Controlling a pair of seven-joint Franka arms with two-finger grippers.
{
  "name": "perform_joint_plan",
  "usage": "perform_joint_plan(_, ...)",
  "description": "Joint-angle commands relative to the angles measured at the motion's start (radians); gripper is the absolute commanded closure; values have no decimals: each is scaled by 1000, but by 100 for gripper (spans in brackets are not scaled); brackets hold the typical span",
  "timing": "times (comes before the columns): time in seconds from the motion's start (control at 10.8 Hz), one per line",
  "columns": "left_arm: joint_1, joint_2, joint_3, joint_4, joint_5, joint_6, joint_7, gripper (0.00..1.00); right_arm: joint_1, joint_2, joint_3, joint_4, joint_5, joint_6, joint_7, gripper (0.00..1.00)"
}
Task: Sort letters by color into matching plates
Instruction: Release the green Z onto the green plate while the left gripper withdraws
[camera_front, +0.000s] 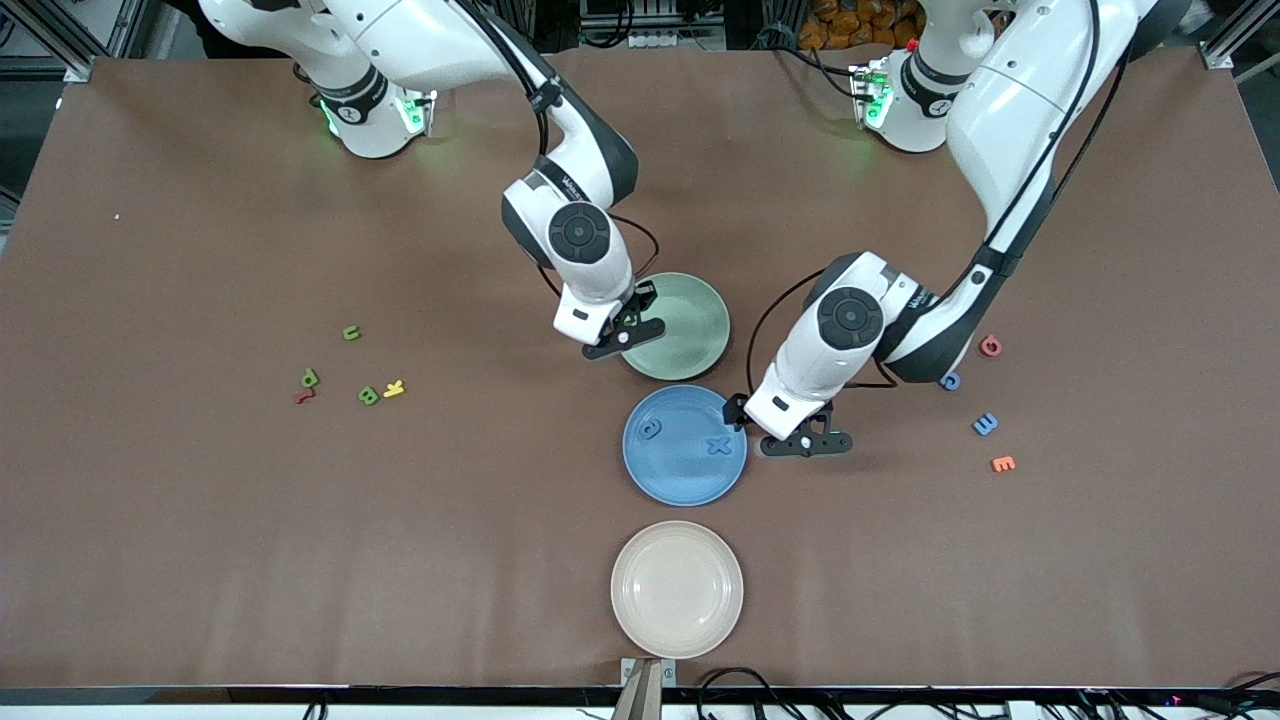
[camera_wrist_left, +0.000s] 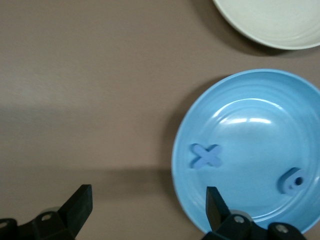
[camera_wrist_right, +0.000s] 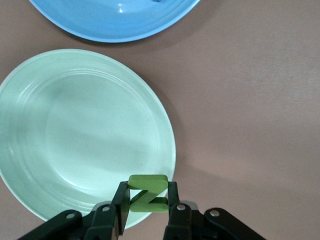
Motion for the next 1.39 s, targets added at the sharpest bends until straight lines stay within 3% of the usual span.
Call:
perform_joint_plan(0.0,36,-63,-2,-4,13,-108,126,0,29,65,-10,84,9,-8,118,100)
perform_joint_plan(0.46,112,-114,-3,-73,15,-166,229,0,47,96,-10,100,108,44,245,100)
perform_joint_plan(0.56,132,-138,-3,-116,15,-163,241,0,47,100,-10,100,108,52,256,87)
perform_joint_plan(0.74,210,-205,-12,-235,18,-96,248,0,47,102,-10,99,109,55,299,33)
perform_joint_plan(0.83,234,-242,-12,-290,16,-78,246,0,47,99,-10,100,109,55,296,0)
perform_joint_plan(1.11,360,-334,-38,-404,7,-77,242,0,26,71,-10,94,108,43,285,0)
perform_joint_plan(1.3,392,-335,-55,-392,-8,-77,232,0,-10,-17,-9,62,108,-21,282,0)
